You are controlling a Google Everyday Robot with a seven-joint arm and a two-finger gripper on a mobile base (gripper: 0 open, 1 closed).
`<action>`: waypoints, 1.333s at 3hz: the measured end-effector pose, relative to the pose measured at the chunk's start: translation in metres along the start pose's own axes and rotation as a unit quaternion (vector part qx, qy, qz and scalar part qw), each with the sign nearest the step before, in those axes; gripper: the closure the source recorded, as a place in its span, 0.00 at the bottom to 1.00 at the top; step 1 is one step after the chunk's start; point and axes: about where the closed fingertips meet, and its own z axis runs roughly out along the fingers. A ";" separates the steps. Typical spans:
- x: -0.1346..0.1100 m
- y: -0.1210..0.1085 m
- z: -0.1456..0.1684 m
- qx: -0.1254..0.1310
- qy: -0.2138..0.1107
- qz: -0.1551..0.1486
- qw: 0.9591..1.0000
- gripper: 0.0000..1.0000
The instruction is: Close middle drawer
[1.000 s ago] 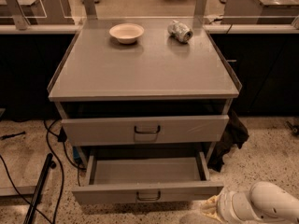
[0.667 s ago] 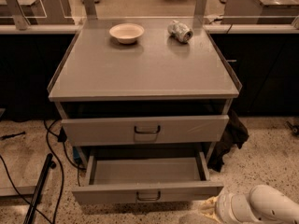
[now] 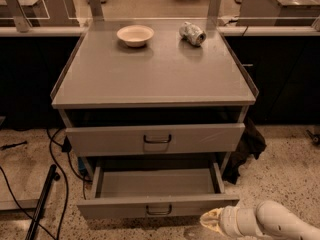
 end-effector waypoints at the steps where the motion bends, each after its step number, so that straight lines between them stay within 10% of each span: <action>1: -0.009 -0.010 0.016 0.020 -0.015 -0.035 0.999 1.00; 4: -0.018 -0.050 0.045 0.093 -0.020 -0.110 0.989 1.00</action>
Offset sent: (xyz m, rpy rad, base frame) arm 0.0463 0.0326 -0.0055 -0.0174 -0.2644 0.0440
